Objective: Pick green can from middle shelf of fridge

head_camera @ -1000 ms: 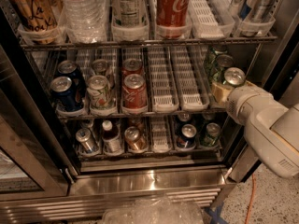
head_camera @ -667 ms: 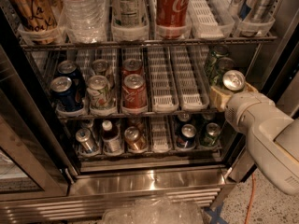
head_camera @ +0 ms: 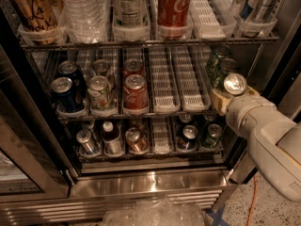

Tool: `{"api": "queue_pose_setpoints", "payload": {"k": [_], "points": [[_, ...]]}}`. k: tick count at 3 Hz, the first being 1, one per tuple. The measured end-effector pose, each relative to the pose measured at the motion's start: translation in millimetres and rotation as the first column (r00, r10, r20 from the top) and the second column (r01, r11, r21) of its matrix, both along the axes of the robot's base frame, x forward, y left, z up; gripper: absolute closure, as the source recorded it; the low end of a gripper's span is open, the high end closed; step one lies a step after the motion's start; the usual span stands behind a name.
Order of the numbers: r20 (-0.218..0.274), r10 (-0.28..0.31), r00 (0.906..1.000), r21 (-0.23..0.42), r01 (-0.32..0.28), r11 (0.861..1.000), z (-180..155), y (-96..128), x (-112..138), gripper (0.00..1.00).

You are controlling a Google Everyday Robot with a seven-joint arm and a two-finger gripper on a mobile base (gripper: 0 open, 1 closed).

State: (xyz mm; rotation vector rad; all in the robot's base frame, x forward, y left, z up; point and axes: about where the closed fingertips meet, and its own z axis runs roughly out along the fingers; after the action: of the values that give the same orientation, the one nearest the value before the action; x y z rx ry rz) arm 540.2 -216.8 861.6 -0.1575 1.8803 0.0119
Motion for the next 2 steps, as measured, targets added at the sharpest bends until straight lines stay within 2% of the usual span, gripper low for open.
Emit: {"api": "queue_pose_setpoints", "payload": {"k": [1, 2], "points": [[0.009, 0.004, 1.0, -0.024, -0.004, 1.0, 7.1, 1.3, -13.0, 1.0], [0.056, 0.002, 0.9984, -0.067, 0.002, 0.998, 32.7, 3.8, -31.5, 1.0]]}}
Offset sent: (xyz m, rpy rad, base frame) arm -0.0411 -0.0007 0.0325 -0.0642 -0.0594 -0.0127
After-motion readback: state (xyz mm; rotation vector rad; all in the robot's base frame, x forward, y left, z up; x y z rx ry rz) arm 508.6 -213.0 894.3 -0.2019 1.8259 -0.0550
